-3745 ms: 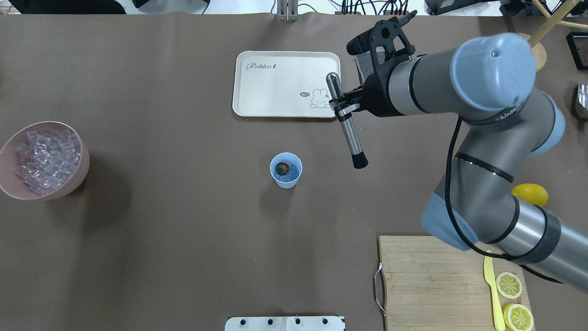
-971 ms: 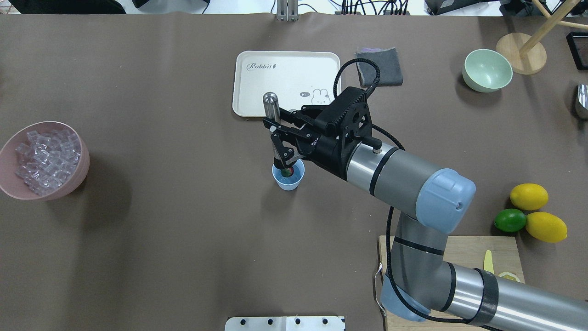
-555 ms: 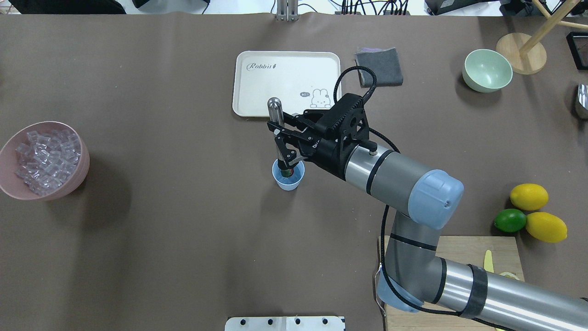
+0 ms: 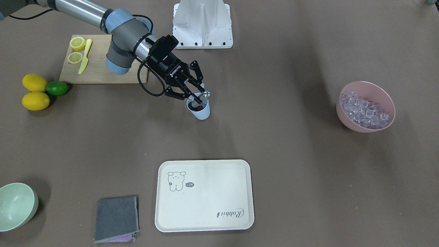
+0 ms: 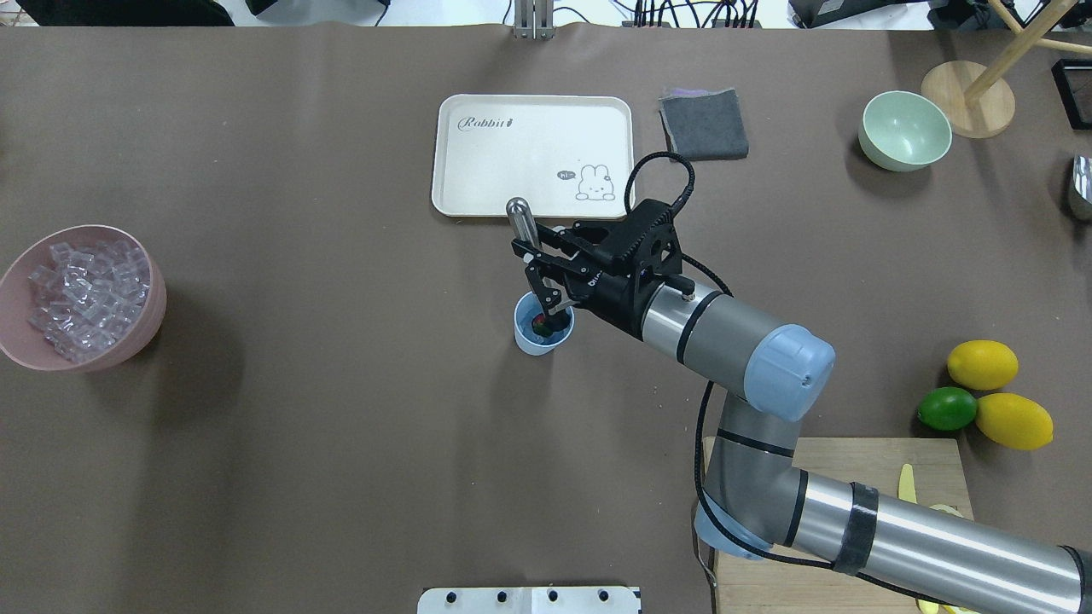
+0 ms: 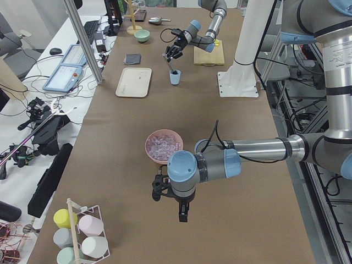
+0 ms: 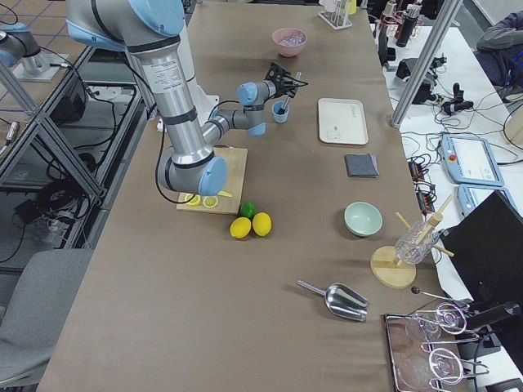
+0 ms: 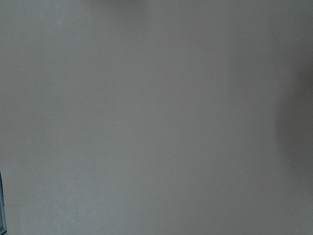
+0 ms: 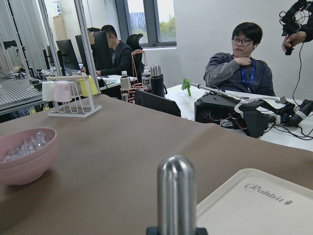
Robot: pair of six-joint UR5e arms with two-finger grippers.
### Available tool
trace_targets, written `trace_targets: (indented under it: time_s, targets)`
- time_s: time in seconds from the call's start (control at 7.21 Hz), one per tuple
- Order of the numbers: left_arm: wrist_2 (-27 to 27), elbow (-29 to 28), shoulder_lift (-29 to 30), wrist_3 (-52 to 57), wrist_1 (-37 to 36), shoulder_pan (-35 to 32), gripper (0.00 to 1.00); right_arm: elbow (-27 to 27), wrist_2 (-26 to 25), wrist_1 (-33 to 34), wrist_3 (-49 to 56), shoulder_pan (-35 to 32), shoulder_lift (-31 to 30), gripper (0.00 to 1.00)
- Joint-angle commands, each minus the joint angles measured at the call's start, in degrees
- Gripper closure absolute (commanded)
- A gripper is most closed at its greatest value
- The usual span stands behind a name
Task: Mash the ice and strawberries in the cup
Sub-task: 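Press the muddler down into the cup repeatedly with the right gripper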
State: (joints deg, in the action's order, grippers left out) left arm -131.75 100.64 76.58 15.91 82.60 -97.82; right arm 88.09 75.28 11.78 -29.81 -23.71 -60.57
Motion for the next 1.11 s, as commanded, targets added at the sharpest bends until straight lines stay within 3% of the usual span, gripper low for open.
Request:
trace_targets:
  time_s: [0.0,0.14,0.42,0.55,0.69,0.83,0.97]
  targets:
    - [0.0,0.0,0.2,0.0,-0.1,0.0,0.01,1.7,0.1,3.0,-0.5,-1.2,1.9,1.00]
    - [0.0,-0.1,0.2,0.0,-0.1,0.0,0.01,7.6,0.4,10.1,-0.8,-1.4,2.0,1.00]
    - [0.0,-0.1,0.2,0.0,-0.1,0.0,0.01,13.6,0.7,18.8,-4.4,-1.5,2.0,1.00]
    - [-0.1,-0.1,0.0,0.1,0.0,0.0,0.01,17.6,0.7,26.7,-7.4,-1.9,2.0,1.00]
    - [0.0,-0.1,-0.2,0.1,0.0,0.0,0.01,22.7,0.8,37.0,-12.3,-2.0,2.6,1.00]
    - [0.0,-0.1,-0.3,0.3,0.0,0.1,0.01,24.8,1.7,45.3,-24.5,-2.0,4.4,1.00]
    - [0.0,-0.1,-0.4,0.3,0.1,0.1,0.01,26.1,8.7,51.5,-34.4,-3.7,5.2,1.00]
